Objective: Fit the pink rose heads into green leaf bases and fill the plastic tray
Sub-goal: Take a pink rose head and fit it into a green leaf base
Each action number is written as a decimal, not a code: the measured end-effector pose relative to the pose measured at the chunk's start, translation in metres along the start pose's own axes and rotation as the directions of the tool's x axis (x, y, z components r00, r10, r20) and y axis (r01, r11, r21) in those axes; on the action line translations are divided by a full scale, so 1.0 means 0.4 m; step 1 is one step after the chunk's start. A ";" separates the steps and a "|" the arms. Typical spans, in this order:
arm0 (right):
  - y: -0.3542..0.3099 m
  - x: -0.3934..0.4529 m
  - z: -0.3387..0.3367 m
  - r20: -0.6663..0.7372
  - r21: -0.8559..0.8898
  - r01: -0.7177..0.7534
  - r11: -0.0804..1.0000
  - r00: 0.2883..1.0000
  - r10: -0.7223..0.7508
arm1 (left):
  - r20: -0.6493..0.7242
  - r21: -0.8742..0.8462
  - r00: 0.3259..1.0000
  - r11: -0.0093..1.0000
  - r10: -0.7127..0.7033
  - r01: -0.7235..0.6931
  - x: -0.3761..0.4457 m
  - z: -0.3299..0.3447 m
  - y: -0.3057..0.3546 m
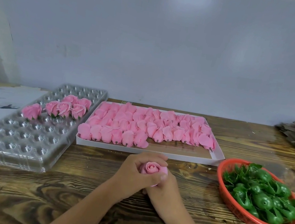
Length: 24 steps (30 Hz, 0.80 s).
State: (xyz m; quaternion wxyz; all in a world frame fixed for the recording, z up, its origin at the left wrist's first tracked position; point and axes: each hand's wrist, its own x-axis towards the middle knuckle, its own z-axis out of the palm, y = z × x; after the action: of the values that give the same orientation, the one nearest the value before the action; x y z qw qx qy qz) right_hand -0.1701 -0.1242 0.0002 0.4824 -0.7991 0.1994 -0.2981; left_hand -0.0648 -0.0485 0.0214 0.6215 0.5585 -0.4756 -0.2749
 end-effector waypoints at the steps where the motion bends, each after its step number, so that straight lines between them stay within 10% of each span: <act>1: 0.004 0.001 0.000 -0.002 -0.005 -0.004 1.000 1.000 0.004 | 0.009 0.013 1.000 1.000 -0.006 0.006 -0.001 0.000 -0.001; 24: 0.028 0.017 -0.001 -0.124 0.135 -0.101 0.986 0.985 0.118 | 0.073 0.021 0.988 0.990 -0.139 0.138 0.012 -0.011 -0.034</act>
State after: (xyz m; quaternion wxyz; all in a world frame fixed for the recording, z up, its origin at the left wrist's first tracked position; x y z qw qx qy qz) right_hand -0.1654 -0.1337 -0.0076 0.5343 -0.7328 0.2551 -0.3354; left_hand -0.0565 -0.0541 0.0102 0.5781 0.5847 -0.4606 -0.3343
